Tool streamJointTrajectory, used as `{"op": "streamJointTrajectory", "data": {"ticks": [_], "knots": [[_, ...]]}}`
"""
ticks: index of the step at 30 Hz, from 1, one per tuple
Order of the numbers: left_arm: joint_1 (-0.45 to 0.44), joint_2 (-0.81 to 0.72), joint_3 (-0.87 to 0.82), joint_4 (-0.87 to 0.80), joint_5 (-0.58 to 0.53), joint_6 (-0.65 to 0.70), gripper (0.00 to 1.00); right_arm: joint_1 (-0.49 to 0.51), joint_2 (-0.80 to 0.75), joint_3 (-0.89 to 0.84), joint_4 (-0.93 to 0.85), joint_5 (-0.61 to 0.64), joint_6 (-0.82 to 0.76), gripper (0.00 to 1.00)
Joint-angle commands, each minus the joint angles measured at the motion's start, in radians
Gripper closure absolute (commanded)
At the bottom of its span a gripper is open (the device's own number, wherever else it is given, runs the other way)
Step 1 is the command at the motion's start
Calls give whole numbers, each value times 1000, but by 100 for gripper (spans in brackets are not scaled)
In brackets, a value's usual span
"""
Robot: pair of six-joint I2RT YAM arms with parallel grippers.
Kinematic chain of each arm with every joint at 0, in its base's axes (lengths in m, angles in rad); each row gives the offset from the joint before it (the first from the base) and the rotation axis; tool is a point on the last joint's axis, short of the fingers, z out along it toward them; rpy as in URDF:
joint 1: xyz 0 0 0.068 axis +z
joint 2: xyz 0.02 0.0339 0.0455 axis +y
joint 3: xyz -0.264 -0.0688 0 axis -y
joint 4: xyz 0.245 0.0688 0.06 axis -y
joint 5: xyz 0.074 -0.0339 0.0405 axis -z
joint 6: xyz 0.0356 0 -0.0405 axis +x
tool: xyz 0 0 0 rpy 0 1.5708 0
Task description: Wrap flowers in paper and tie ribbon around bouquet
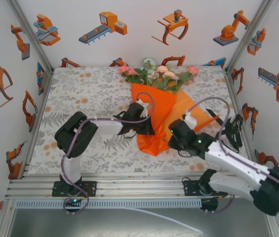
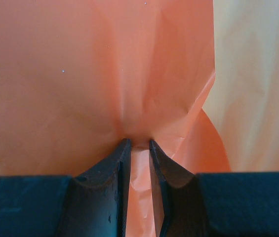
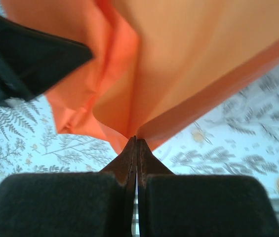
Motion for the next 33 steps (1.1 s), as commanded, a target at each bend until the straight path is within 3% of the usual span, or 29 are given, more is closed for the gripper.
{"op": "streamJointTrajectory", "data": {"ticks": [1, 8, 13, 20, 28, 33], "knots": [[7, 41, -2, -52, -6, 2, 73, 8, 138, 138, -12, 8, -264, 100], [15, 42, -1, -48, 4, 0, 73, 6, 350, 315, 55, -133, -450, 100], [39, 20, -39, 22, 39, -74, 73, 6, 384, 290, 176, -302, -491, 100], [126, -65, -173, 248, 134, -307, 68, -5, 364, 248, 189, -280, -538, 100], [181, -183, -188, 162, 114, -416, 68, -17, 386, 236, 240, -339, -578, 100], [193, -175, -118, 110, 183, -476, 67, -19, 414, 234, 283, -391, -580, 100]]}}
